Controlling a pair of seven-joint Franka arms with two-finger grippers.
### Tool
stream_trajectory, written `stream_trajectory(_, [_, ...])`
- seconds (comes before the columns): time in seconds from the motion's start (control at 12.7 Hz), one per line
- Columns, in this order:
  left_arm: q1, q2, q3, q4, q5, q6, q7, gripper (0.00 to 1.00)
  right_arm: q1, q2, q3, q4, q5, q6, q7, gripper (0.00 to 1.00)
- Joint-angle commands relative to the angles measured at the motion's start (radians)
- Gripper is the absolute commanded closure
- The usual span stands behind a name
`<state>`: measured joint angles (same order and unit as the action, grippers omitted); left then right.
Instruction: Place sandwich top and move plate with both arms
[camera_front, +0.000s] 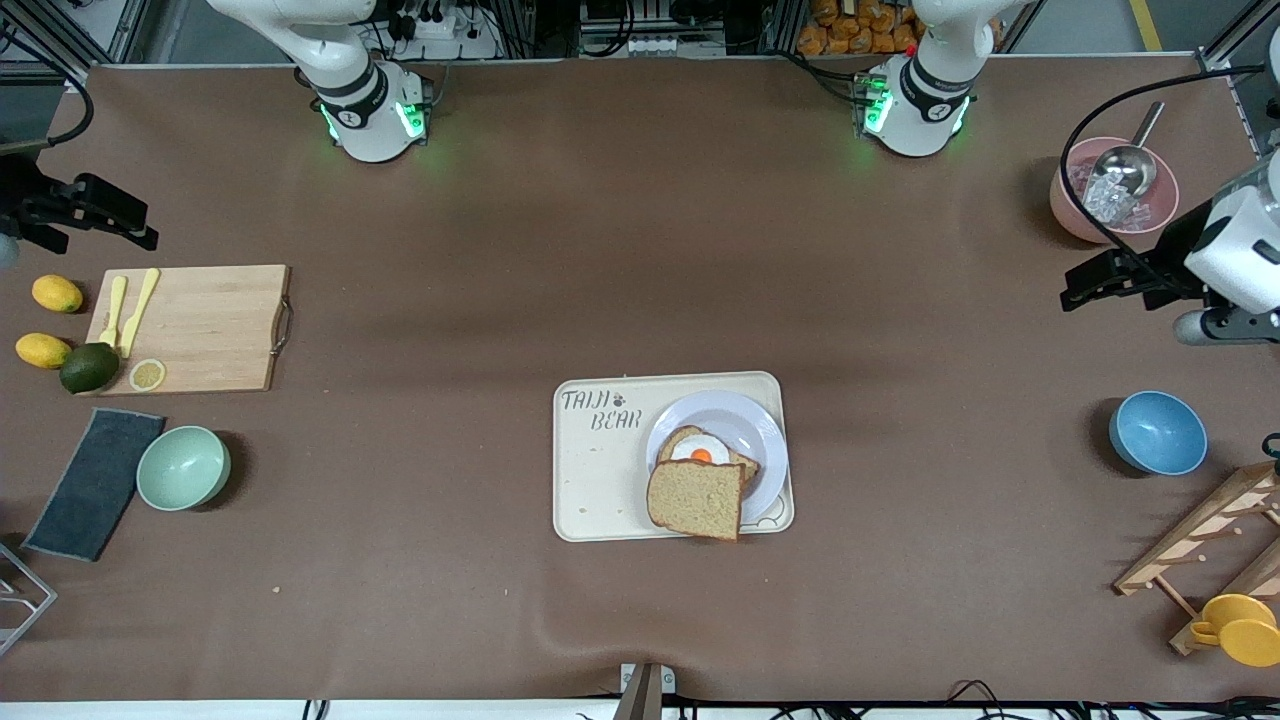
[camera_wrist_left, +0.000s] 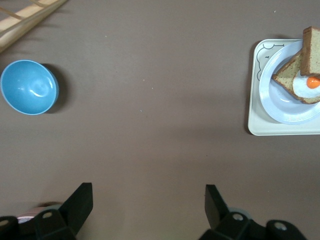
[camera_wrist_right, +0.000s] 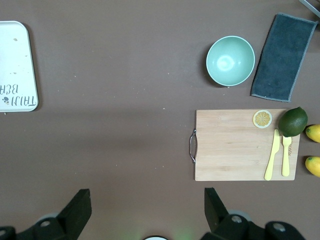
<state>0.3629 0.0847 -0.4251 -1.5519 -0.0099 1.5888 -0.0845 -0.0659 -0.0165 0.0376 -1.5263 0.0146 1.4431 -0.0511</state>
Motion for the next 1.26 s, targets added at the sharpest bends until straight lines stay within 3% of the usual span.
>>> stream_trajectory(0.0, [-0.001,0.001,-0.009,0.049,0.031,-0.039,-0.017,0.0,-0.008,0.003,0.004,0.014,-0.015,-0.007,-0.015,0.0])
stream_trajectory(0.79, [0.007,-0.003,-0.003,0.121,0.022,-0.173,-0.011,0.0,-0.009,0.003,0.004,0.014,-0.012,-0.009,-0.015,0.0])
stream_trajectory(1.19, [0.002,-0.032,0.006,0.122,0.016,-0.171,-0.006,0.0,-0.011,0.003,0.004,0.014,-0.012,-0.009,-0.015,0.0])
